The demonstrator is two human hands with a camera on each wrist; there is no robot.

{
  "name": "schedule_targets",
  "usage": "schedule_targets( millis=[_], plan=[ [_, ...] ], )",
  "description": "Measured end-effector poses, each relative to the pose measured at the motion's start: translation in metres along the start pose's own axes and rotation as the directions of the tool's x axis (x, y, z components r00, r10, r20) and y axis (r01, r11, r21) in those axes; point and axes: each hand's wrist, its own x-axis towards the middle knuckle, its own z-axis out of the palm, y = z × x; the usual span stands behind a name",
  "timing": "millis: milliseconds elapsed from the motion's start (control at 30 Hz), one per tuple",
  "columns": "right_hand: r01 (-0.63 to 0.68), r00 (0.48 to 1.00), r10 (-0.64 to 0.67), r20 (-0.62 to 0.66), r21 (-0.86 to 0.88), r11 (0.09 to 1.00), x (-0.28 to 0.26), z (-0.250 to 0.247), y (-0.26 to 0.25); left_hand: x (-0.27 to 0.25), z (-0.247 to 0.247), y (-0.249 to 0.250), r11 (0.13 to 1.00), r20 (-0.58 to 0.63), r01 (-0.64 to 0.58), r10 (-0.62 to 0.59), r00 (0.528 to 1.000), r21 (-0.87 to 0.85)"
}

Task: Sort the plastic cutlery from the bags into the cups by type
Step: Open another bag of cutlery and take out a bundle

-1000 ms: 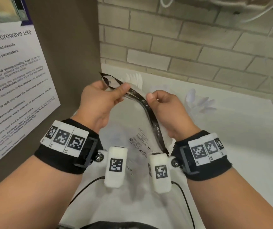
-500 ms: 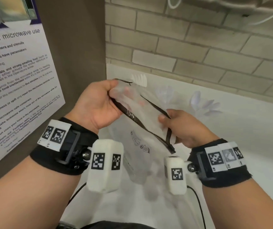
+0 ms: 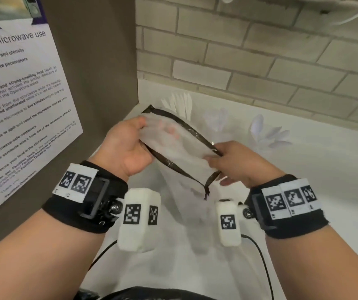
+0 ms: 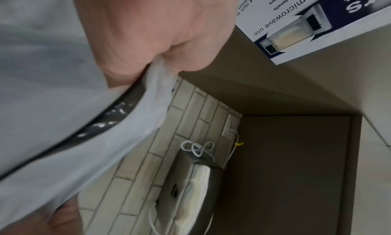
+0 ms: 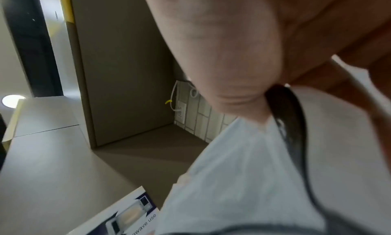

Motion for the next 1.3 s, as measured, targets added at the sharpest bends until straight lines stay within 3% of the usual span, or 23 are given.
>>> schedule_targets(
  millis=[67, 133, 167, 200, 233, 300, 333, 367, 400, 433, 467, 500, 567, 633, 667, 733, 767, 867, 933, 967, 1067, 1167, 1300],
  plan=[
    [-0.062, 0.998, 0.068, -0.006, 0.352, 0.934, 0.005, 0.001, 0.003, -0.001, -0.003, -0.003, 0.996, 0.053, 0.054, -0.051, 0.997, -0.070],
    [-0.086, 0.996, 0.075, 0.050, 0.771, 0.632, 0.011, 0.000, 0.001, 0.001, -0.009, -0.014, 0.990, 0.100, 0.142, -0.140, 0.985, -0.021],
    [-0.111, 0.994, 0.074, 0.086, 0.875, 0.472, 0.013, -0.001, 0.000, 0.004, -0.014, -0.021, 0.982, 0.083, 0.183, -0.187, 0.979, 0.052],
    [-0.136, 0.990, 0.084, 0.112, 0.917, 0.375, 0.016, -0.001, 0.001, 0.007, -0.019, -0.027, 0.968, 0.031, 0.216, -0.221, 0.975, 0.129],
    [-0.155, 0.987, 0.089, 0.132, 0.926, 0.346, 0.017, 0.001, 0.002, 0.010, -0.023, -0.033, 0.951, -0.045, 0.240, -0.235, 0.971, 0.194],
    [-0.149, 0.989, 0.052, 0.141, 0.896, 0.419, 0.016, 0.006, 0.004, 0.017, -0.034, -0.041, 0.908, -0.166, 0.241, -0.194, 0.967, 0.343],
    [-0.123, 0.991, 0.012, 0.135, 0.857, 0.500, 0.015, 0.010, 0.006, 0.018, -0.038, -0.043, 0.844, -0.191, 0.197, -0.114, 0.975, 0.500],
    [-0.095, 0.991, -0.021, 0.132, 0.805, 0.585, 0.013, 0.015, 0.007, 0.019, -0.042, -0.044, 0.708, -0.175, 0.114, 0.014, 0.984, 0.697],
    [-0.060, 0.994, -0.026, 0.105, 0.740, 0.670, 0.013, 0.018, 0.009, 0.021, -0.045, -0.044, 0.498, -0.095, -0.007, 0.178, 0.979, 0.867],
    [-0.024, 0.997, -0.032, 0.069, 0.681, 0.732, 0.012, 0.020, 0.010, 0.019, -0.045, -0.044, 0.273, 0.053, -0.148, 0.326, 0.944, 0.951],
    [0.005, 0.999, -0.037, 0.038, 0.638, 0.770, 0.013, 0.022, 0.013, 0.017, -0.043, -0.043, 0.091, 0.236, -0.297, 0.413, 0.880, 0.951],
    [0.032, 0.998, -0.055, 0.019, 0.618, 0.786, 0.014, 0.023, 0.014, 0.016, -0.039, -0.042, -0.035, 0.406, -0.435, 0.432, 0.805, 0.900],
    [0.092, 0.993, -0.118, 0.000, 0.625, 0.775, 0.015, 0.022, 0.016, 0.018, -0.035, -0.042, -0.177, 0.595, -0.570, 0.312, 0.740, 0.802],
    [0.185, 0.974, -0.225, -0.017, 0.630, 0.754, 0.014, 0.020, 0.017, 0.022, -0.035, -0.042, -0.265, 0.658, -0.614, 0.126, 0.742, 0.744],
    [0.258, 0.955, -0.295, -0.040, 0.603, 0.755, 0.012, 0.018, 0.018, 0.026, -0.038, -0.042, -0.283, 0.641, -0.603, 0.060, 0.765, 0.746],
    [0.399, 0.907, -0.410, -0.093, 0.495, 0.772, 0.009, 0.014, 0.021, 0.032, -0.039, -0.039, -0.278, 0.533, -0.503, 0.039, 0.845, 0.818],
    [0.420, 0.901, -0.423, -0.096, 0.442, 0.793, 0.007, 0.012, 0.021, 0.033, -0.039, -0.038, -0.256, 0.488, -0.452, 0.099, 0.867, 0.855],
    [0.367, 0.930, -0.362, -0.064, 0.203, 0.908, 0.003, 0.018, 0.023, 0.037, -0.030, -0.040, -0.102, 0.394, -0.382, 0.305, 0.867, 0.919],
    [0.340, 0.935, -0.349, -0.064, -0.122, 0.932, 0.004, 0.024, 0.025, 0.032, -0.022, -0.046, 0.069, 0.299, -0.335, 0.315, 0.901, 0.940],
    [0.295, 0.950, -0.312, -0.020, -0.269, 0.917, 0.005, 0.027, 0.026, 0.031, -0.021, -0.050, 0.085, 0.278, -0.314, 0.291, 0.915, 0.945],
    [0.195, 0.981, -0.166, 0.104, -0.419, 0.887, 0.005, 0.028, 0.030, 0.029, -0.023, -0.052, -0.119, 0.350, -0.336, 0.126, 0.928, 0.934],
    [0.197, 0.980, -0.183, 0.074, -0.393, 0.898, 0.007, 0.018, 0.038, 0.026, -0.030, -0.039, -0.193, 0.365, -0.367, -0.048, 0.930, 0.910],
    [0.300, 0.947, -0.232, 0.224, -0.351, 0.887, 0.008, 0.013, 0.044, 0.022, -0.027, -0.034, -0.537, 0.421, -0.445, -0.175, 0.890, 0.717]
  ],
)
